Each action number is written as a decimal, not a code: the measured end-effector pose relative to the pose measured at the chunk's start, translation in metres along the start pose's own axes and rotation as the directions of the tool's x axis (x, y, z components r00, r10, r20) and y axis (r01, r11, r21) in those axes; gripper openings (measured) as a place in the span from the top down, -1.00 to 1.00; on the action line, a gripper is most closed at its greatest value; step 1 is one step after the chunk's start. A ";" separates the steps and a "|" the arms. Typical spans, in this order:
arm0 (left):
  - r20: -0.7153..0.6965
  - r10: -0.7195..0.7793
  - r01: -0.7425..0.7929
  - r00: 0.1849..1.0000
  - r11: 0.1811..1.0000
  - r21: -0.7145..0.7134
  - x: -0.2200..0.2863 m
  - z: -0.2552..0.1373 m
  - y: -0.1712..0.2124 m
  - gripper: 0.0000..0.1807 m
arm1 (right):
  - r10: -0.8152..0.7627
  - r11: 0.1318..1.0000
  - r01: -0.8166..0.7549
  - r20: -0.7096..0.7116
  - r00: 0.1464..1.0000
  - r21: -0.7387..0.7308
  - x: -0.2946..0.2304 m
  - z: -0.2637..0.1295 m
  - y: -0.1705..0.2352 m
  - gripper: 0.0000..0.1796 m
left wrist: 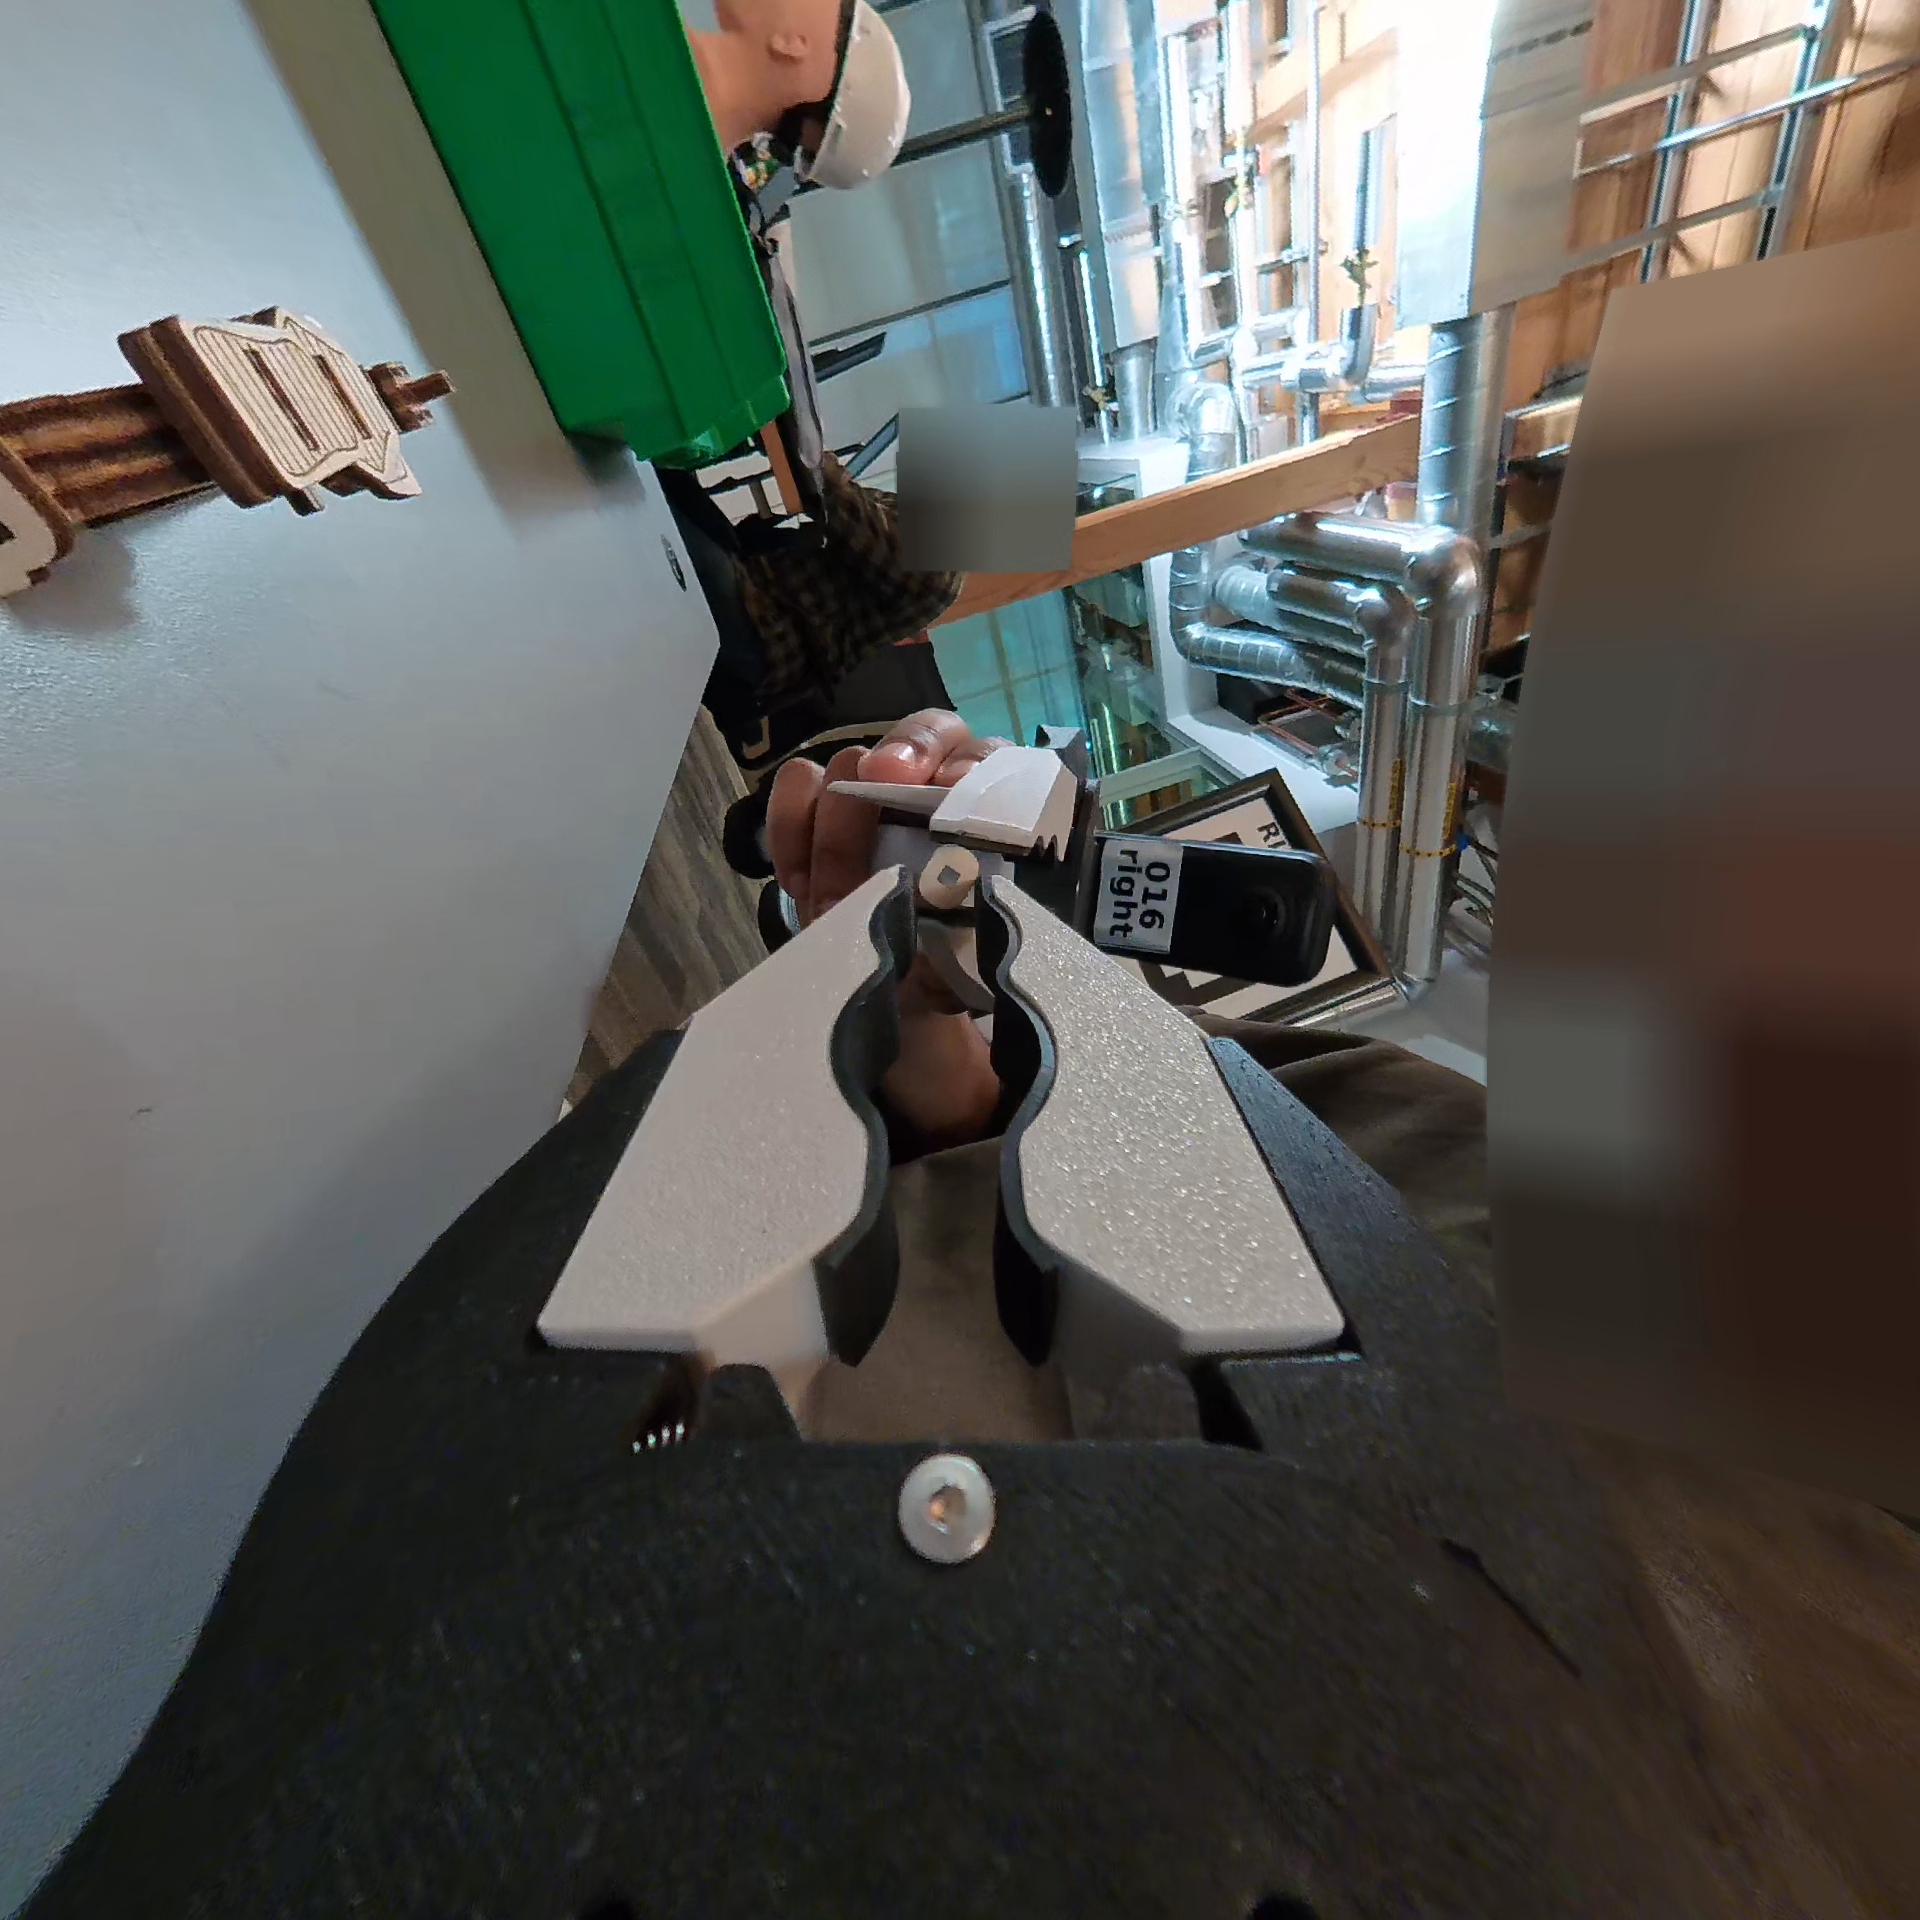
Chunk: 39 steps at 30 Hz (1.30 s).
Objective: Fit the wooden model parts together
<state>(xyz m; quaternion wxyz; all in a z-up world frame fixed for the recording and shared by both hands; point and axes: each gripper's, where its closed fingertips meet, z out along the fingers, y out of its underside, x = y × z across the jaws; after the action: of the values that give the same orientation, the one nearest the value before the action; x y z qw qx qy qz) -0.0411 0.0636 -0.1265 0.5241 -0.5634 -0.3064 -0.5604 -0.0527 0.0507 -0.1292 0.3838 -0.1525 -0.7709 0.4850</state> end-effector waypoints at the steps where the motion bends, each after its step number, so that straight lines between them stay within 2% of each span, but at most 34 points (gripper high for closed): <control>1: -0.002 -0.001 0.001 1.000 1.000 0.000 0.000 0.000 0.000 0.91 | 0.008 1.000 -0.008 0.003 1.000 0.003 0.000 0.000 0.000 0.88; 11: 0.008 -0.019 0.019 1.000 1.000 -0.018 -0.004 -0.002 0.001 0.91 | -0.008 1.000 0.008 0.024 1.000 0.001 -0.004 0.000 0.002 0.84; 18: 0.023 -0.006 0.008 1.000 0.998 -0.064 -0.005 -0.005 0.005 0.91 | -0.001 1.000 0.001 0.050 0.999 -0.004 -0.007 0.000 0.003 0.87; 29: 0.009 -0.022 0.022 1.000 0.998 -0.055 -0.005 -0.005 0.003 0.91 | -0.003 1.000 0.003 0.043 0.999 -0.016 -0.006 0.001 0.004 0.88; 39: -0.008 -0.032 0.032 0.999 0.998 -0.049 -0.003 -0.005 0.002 0.92 | 0.069 0.998 -0.069 0.061 0.996 0.001 -0.005 0.000 0.002 0.88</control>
<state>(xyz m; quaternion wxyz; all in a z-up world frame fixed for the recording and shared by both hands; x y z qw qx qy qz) -0.0412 0.0587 -0.1304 0.5026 -0.5686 -0.2993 -0.5784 -0.0499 0.0481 -0.1331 0.3434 -0.1637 -0.7757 0.5035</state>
